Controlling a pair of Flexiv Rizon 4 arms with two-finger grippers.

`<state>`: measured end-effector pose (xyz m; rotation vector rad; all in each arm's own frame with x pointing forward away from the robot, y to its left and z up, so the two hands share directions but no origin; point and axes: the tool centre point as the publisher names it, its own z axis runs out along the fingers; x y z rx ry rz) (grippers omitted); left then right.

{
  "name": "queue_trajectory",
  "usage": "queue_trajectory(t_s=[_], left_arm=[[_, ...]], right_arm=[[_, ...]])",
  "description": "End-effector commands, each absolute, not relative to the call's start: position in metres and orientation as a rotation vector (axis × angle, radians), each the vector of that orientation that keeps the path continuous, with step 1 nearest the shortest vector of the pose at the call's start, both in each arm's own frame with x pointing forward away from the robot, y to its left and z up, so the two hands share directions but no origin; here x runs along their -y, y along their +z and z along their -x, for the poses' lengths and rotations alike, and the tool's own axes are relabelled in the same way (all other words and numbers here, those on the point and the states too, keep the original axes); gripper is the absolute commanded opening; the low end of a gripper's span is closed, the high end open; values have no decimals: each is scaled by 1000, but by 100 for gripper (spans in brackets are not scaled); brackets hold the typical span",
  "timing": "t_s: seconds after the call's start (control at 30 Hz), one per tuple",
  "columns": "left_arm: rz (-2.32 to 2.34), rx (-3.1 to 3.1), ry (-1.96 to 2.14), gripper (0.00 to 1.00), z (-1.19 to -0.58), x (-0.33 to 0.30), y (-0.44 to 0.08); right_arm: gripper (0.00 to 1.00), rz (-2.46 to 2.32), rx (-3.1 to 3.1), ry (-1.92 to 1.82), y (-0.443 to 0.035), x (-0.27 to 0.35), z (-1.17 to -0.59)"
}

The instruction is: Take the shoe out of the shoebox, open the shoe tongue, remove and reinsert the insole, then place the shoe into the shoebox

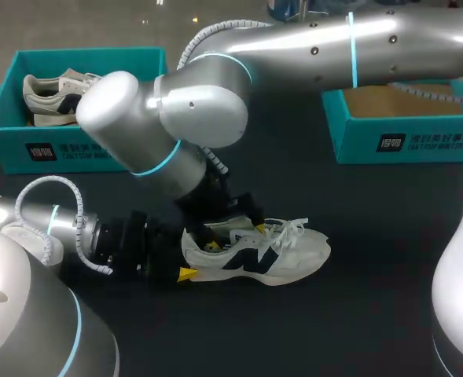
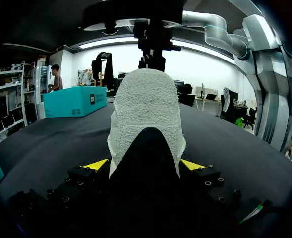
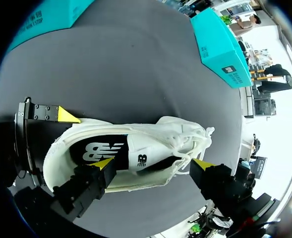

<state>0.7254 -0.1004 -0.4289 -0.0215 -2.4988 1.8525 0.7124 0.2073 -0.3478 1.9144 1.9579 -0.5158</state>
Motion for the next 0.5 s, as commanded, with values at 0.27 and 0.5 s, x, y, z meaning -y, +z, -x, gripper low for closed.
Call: queue_trajectory(t_s=[0.27,0.5], left_arm=[[21,2499,1854,0,-726,100,-430],[21,2499,1854,0,-726,100,-430]], right_arm=[[100,-2160,-1506,-431,-359,-205,-712],[98,-2167,-1475,-435,-363,-191,-712]])
